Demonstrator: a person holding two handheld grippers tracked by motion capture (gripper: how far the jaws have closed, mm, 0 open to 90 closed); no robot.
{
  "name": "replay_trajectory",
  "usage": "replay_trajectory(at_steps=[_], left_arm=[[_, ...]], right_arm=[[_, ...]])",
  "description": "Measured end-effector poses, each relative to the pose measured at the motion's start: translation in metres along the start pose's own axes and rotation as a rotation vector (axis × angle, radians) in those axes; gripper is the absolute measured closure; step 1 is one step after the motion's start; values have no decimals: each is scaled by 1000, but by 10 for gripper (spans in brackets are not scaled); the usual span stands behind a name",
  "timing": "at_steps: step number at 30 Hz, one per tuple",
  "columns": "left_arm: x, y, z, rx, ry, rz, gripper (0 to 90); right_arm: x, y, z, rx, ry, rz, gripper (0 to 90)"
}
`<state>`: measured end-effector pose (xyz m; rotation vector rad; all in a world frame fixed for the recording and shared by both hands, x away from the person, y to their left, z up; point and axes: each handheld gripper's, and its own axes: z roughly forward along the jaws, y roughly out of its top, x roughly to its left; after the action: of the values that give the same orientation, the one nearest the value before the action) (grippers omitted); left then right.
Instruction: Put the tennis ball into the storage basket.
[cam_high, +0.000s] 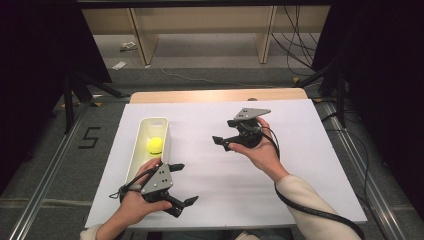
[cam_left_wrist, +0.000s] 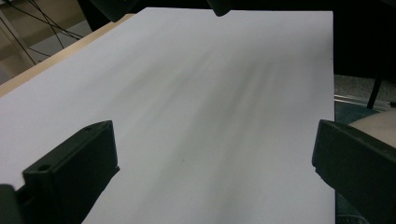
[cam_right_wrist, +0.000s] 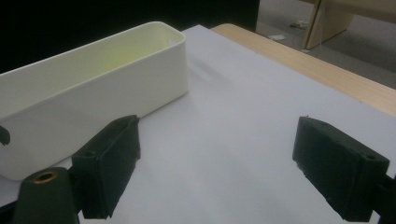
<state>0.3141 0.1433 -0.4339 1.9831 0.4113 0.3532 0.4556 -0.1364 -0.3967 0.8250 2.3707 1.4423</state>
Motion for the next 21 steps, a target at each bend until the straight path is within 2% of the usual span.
replay_trajectory(at_steps=[2, 3, 4, 21], left_arm=[[0, 0, 0, 3, 2, 0, 0], [-2, 0, 2, -26, 11, -34, 0], [0, 0, -1, 6, 12, 3, 0], [1, 0, -1, 6, 18, 0, 0]], right_arm=[[-1, -2, -4, 0, -4, 8, 157], [-2, -3, -5, 0, -7, 9, 157], [-3, -4, -7, 1, -10, 11, 156], [-15, -20, -35, -11, -48, 43, 156]])
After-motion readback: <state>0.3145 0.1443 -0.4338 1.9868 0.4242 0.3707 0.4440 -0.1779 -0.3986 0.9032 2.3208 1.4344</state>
